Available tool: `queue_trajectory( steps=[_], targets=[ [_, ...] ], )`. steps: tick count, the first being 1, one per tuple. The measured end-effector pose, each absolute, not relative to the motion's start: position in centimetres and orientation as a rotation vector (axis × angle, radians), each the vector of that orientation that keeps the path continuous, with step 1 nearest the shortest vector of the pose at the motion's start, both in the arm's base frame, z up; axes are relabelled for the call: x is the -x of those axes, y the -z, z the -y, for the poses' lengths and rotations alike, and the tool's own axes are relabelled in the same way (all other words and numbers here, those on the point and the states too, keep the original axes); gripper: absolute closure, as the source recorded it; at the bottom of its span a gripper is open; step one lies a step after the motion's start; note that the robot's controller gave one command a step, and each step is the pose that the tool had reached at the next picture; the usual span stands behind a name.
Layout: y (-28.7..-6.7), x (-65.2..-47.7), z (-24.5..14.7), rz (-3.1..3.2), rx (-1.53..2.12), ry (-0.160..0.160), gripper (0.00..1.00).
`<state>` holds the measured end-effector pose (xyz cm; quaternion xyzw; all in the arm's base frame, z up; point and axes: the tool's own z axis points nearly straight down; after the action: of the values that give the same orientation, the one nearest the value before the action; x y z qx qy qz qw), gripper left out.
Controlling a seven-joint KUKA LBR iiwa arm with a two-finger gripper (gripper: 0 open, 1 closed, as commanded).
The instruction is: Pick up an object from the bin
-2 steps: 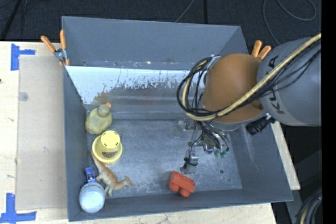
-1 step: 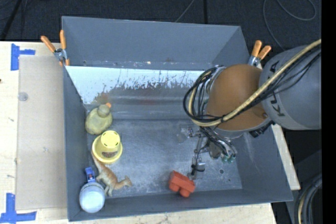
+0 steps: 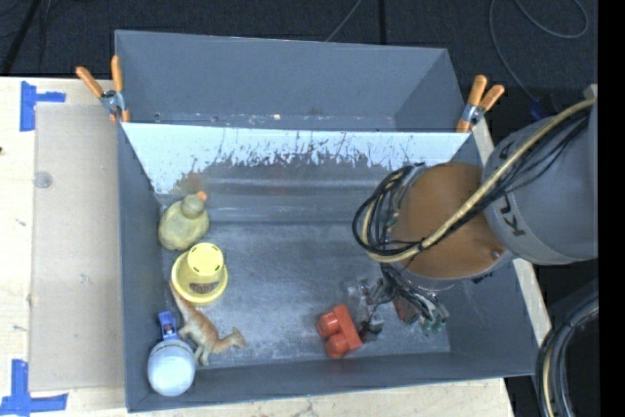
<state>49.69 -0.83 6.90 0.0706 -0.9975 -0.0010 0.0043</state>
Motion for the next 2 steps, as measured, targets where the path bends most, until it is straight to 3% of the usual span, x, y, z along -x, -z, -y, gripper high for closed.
queue_trajectory(
  steps=[1, 2],
  targets=[
    [-6.9, -49.69, 0.84, 3.125, -0.219, 0.003, 0.0],
    [-6.9, -49.69, 0.84, 3.125, -0.218, 0.003, 0.0]
  ],
)
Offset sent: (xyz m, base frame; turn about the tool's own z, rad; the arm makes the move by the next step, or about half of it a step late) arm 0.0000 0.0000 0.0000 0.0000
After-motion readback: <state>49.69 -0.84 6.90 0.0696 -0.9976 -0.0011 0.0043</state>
